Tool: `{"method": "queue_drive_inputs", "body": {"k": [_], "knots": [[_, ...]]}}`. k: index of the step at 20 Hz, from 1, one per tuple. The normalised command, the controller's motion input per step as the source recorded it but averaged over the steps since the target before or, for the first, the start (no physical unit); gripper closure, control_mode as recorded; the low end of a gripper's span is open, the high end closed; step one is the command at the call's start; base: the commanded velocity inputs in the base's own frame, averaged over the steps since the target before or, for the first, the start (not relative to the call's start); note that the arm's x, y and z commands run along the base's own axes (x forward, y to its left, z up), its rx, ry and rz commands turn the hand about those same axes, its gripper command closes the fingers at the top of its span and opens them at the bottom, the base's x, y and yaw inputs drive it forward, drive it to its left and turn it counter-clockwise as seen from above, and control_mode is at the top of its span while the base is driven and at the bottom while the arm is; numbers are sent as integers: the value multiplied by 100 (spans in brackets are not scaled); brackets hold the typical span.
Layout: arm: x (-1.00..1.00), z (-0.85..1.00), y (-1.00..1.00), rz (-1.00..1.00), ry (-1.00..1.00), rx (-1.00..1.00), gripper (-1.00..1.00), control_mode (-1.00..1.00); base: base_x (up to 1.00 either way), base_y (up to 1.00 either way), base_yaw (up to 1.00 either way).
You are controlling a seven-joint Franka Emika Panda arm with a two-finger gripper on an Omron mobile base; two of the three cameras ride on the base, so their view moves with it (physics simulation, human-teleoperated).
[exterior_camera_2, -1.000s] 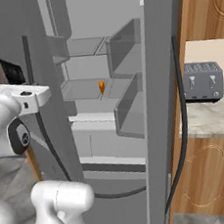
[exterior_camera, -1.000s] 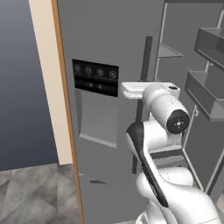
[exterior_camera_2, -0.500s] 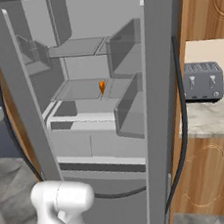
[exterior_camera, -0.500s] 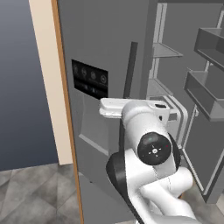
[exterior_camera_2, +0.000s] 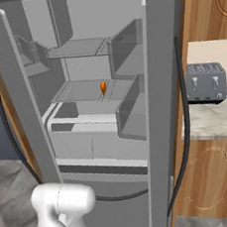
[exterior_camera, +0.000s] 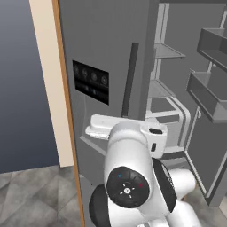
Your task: Retrieve the sausage and cheese from the fridge and place them on the cutting board on the counter.
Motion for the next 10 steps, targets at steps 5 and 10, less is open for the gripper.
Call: {"method": "queue_drive_inputs", "body": {"k": [5, 10], "knots": [[-40, 3, -99, 0, 0, 0, -100, -100, 0, 0, 0], [-15, 0, -92, 0, -13, 28, -100, -100, 0, 0, 0]]}}
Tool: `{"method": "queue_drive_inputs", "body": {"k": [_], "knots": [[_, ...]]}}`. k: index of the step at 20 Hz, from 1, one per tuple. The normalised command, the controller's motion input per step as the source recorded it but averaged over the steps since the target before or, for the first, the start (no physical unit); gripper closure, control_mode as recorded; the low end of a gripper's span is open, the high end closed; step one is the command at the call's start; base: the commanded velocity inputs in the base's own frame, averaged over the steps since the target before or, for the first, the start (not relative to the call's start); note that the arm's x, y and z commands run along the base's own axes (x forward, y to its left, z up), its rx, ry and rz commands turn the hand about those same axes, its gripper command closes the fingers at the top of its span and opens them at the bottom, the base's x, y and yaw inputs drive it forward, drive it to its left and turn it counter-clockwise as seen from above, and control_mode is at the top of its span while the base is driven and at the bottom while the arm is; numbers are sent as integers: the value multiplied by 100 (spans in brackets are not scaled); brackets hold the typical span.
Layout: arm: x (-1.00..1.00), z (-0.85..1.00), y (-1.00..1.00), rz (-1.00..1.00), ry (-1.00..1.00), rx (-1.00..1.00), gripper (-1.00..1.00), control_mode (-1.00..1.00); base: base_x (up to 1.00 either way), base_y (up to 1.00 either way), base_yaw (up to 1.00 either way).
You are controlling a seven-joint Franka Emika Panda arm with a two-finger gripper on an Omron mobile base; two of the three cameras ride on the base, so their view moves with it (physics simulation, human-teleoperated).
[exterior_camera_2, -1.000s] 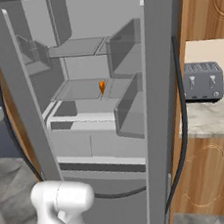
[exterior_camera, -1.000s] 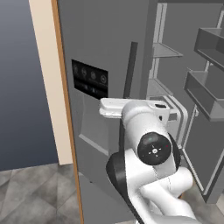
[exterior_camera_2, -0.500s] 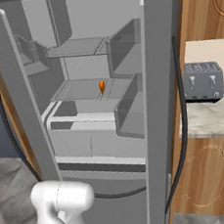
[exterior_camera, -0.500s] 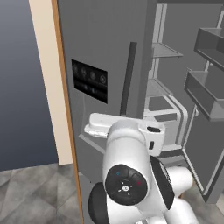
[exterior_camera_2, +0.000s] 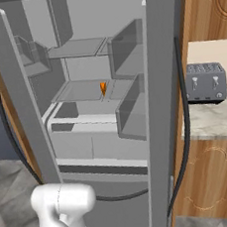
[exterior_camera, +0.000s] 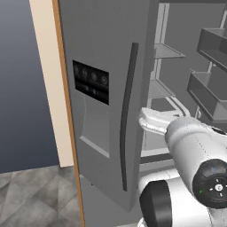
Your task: Retrieve the sausage and cheese from the fridge and place them on the cutting board on the counter.
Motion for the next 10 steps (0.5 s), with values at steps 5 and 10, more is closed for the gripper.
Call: {"method": "queue_drive_inputs", "body": {"k": [5, 10], "knots": [[12, 0, -60, 4, -29, 60, -100, -100, 0, 0, 0], [25, 0, -23, 20, -45, 42, -100, -100, 0, 0, 0]]}}
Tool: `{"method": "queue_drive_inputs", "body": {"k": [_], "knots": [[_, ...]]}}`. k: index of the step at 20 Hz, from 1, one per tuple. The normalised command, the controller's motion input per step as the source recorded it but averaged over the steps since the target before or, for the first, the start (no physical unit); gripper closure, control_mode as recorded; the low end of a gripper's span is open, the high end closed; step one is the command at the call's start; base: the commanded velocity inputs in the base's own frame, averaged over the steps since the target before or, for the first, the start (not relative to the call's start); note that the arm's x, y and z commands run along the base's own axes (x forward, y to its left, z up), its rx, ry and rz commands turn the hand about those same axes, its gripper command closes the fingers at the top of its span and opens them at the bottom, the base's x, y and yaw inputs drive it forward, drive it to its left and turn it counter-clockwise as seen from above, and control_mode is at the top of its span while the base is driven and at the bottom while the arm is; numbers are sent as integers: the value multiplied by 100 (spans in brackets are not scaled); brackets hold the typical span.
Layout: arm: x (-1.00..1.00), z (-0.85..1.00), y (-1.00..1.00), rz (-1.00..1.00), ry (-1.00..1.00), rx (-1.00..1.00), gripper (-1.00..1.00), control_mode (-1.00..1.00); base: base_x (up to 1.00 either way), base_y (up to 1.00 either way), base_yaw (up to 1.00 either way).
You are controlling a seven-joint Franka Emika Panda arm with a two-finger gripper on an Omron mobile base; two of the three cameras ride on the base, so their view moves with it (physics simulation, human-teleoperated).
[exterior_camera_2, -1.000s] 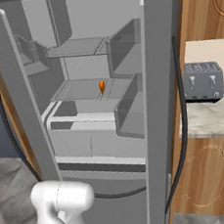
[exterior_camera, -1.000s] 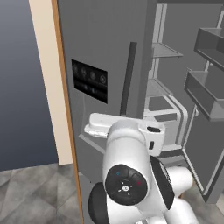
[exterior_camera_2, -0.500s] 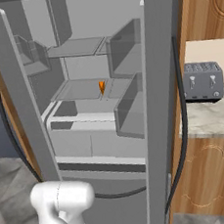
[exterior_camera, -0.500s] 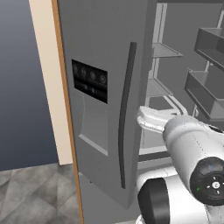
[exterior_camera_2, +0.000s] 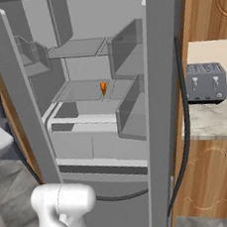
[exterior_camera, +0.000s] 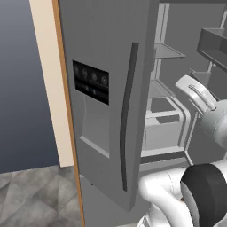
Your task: Retrieve the sausage and cheese from the fridge and place them on the cutting board on the counter.
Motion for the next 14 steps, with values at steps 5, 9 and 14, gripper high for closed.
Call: {"method": "queue_drive_inputs", "body": {"k": [5, 9, 14], "knots": [[49, 0, -14, 35, -17, 36, -100, -100, 0, 0, 0], [13, -17, -25, 27, 1, 25, -100, -100, 0, 0, 0], [51, -43, -10, 5, -1, 17, -100, -100, 0, 0, 0]]}}
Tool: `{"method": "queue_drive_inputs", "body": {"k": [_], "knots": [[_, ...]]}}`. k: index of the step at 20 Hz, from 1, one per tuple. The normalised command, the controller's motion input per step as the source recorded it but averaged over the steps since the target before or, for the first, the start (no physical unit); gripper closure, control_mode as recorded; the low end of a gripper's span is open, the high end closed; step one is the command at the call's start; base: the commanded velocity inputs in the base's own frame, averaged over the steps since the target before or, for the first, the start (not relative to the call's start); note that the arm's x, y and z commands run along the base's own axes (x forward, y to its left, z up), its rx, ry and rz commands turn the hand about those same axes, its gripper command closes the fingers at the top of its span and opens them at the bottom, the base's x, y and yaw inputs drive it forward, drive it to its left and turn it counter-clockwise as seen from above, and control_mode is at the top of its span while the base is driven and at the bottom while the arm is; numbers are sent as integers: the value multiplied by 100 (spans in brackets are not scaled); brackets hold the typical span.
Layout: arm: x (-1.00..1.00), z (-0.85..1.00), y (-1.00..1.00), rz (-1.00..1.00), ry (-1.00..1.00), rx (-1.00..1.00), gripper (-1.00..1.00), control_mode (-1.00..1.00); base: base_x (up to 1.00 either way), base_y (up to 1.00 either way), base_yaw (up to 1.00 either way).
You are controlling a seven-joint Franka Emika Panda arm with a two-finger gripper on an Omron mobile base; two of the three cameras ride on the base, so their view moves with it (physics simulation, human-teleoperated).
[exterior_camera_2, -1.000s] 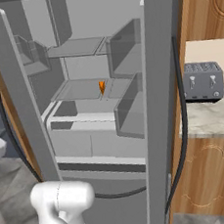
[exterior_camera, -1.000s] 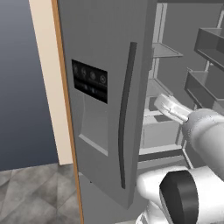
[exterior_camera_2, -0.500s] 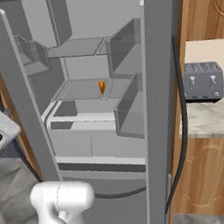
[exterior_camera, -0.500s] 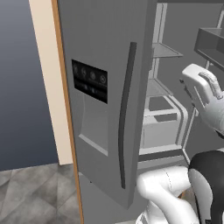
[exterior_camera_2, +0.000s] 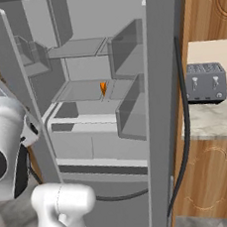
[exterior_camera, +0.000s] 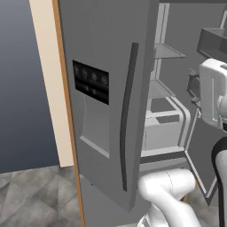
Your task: Retrieve the sausage and cheese from the fridge and place them on the cutting board on the counter.
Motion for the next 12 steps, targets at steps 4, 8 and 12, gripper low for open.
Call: {"method": "queue_drive_inputs", "body": {"k": [4, 8, 12], "knots": [[62, -48, 0, 0, -1, 9, -100, -100, 0, 0, 0], [59, -56, -1, 8, 0, 9, -100, -100, 0, 0, 0], [27, -53, 3, 11, 0, 6, -100, -100, 0, 0, 0]]}}
